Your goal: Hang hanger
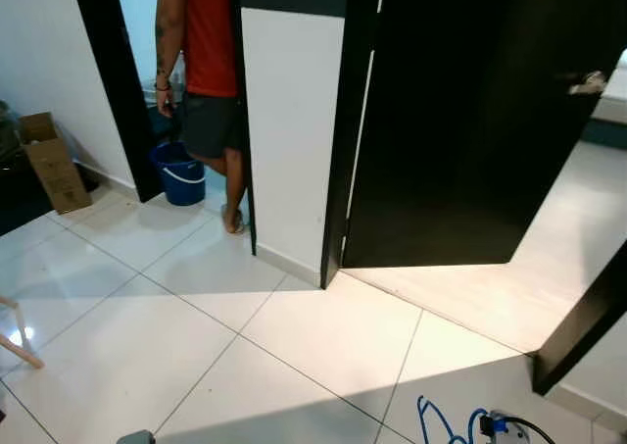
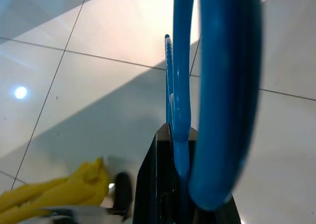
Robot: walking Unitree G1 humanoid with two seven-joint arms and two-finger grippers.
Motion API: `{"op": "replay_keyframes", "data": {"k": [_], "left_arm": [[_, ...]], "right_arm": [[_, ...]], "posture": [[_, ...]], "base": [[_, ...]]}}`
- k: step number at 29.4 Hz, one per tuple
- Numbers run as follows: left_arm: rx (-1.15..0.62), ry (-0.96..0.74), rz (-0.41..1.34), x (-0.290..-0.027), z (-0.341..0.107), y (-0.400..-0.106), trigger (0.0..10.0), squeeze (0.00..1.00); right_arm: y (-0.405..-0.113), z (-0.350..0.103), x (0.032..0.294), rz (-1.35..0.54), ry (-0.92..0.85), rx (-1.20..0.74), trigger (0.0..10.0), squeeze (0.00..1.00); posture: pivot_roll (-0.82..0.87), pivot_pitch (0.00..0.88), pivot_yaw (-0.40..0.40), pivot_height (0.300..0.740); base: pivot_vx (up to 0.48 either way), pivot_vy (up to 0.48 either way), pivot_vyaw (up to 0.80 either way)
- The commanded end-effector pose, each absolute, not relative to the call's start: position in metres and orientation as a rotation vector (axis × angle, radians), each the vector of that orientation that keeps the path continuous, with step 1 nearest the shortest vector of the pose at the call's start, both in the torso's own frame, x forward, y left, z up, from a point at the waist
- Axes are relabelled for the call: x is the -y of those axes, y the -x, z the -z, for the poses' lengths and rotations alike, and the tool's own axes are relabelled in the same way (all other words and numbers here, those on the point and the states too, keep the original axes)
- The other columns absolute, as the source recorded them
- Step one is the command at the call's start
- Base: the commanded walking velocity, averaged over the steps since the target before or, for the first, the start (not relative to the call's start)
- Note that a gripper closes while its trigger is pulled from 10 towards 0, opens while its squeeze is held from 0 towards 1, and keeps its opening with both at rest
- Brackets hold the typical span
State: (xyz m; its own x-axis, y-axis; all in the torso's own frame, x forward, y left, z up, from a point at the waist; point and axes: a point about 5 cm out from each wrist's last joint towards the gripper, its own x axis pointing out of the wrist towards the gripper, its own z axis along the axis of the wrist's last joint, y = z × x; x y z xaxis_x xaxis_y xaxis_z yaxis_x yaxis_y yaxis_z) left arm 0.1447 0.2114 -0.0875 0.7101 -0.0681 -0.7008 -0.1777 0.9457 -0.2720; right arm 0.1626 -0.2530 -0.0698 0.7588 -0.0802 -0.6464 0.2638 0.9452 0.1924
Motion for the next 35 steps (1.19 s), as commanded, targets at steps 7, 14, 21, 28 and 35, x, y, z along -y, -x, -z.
{"op": "replay_keyframes", "data": {"k": [7,14,21,28,35], "left_arm": [[-0.782,0.314,-0.070,-0.2243,0.0850,-0.1442,10.0,0.00],[-0.782,0.314,-0.047,-0.2218,0.0851,-0.1444,10.0,0.00],[-0.787,0.320,-0.035,-0.2197,0.0854,-0.1450,10.0,0.00],[-0.799,0.320,-0.032,-0.2183,0.0871,-0.1415,10.0,0.00],[-0.797,0.322,-0.036,-0.2182,0.0874,-0.1402,10.0,0.00]], "right_arm": [[-0.1640,0.0693,0.2498,0.167,-0.273,-0.675,10.0,0.00],[-0.1626,0.0691,0.2510,0.156,-0.269,-0.672,10.0,0.00],[-0.1626,0.0682,0.2529,0.150,-0.265,-0.669,10.0,0.00],[-0.1633,0.0670,0.2542,0.141,-0.261,-0.661,10.0,0.00],[-0.1642,0.0658,0.2546,0.129,-0.259,-0.650,10.0,0.00]], "posture": [[0.02,0.000,-0.040,0.740],[0.01,0.000,-0.040,0.740],[0.01,0.000,-0.042,0.740],[0.01,0.000,-0.043,0.740],[0.02,0.000,-0.048,0.740]], "base": [[0.000,0.000,0.69],[0.000,0.000,0.69],[0.000,0.000,0.69],[0.000,0.000,0.69],[0.000,0.000,0.68]]}}
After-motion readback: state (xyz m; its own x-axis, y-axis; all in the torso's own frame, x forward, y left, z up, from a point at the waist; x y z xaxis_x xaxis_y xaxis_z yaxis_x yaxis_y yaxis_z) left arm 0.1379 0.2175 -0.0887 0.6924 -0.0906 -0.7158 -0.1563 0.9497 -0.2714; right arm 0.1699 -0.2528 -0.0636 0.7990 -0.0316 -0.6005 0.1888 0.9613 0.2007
